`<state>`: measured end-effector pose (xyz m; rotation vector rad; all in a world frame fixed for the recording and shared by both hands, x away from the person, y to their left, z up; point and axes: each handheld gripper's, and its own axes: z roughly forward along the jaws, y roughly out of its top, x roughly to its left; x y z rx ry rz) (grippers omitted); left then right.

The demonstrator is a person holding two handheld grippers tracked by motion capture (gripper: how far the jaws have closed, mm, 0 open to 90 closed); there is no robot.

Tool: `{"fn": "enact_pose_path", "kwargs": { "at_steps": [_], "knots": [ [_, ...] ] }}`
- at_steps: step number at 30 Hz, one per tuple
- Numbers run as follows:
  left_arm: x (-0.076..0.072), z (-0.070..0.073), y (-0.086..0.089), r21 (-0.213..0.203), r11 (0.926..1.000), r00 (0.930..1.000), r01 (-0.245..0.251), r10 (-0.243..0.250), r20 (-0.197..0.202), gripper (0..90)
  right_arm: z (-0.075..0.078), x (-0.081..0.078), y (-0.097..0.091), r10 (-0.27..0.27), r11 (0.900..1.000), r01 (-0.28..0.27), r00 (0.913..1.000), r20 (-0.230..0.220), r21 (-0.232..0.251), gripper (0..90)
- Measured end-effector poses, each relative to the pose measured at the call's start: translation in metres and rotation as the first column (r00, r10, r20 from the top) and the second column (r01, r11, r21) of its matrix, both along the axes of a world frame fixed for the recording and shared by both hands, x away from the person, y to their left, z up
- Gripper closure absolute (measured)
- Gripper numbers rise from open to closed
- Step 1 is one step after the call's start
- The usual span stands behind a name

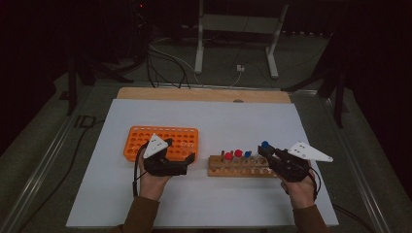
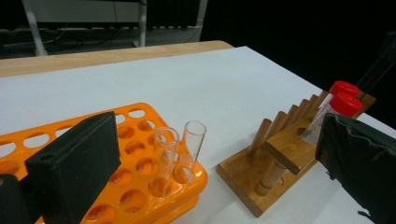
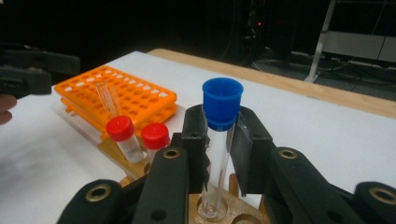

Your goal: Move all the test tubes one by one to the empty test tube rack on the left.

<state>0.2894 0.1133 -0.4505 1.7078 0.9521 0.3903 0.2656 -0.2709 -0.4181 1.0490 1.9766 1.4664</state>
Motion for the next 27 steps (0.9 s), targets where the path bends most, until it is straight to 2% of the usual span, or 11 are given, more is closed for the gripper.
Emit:
{"fn": "enact_pose_path", "kwargs": {
  "at_steps": [8, 19, 23, 27],
  "knots": [
    [-0.003, 0.003, -0.006, -0.007, 0.9996, 0.9997, 0.026, -0.026, 0.005, 0.8, 0.015, -0.008, 0.002, 0.041, 0.9986, -0.042, 0.9989, 0.024, 0.032, 76.2],
    [-0.009, 0.010, -0.017, -0.005, 0.9971, 0.9967, 0.076, -0.076, 0.029, 2.0, 0.013, -0.012, 0.025, 0.143, 0.9894, -0.143, 0.9896, -0.013, 0.026, 76.1],
    [-0.014, 0.011, -0.028, 0.004, 0.9924, 0.9919, 0.123, -0.123, 0.030, 4.2, 0.010, -0.014, 0.035, 0.171, 0.9852, -0.171, 0.9849, -0.028, 0.017, 76.0],
    [-0.020, 0.012, -0.042, 0.035, 0.9841, 0.9837, 0.174, -0.176, 0.039, 9.6, 0.005, -0.015, 0.045, 0.195, 0.9808, -0.195, 0.9799, -0.043, 0.007, 76.0]
  ]
}}
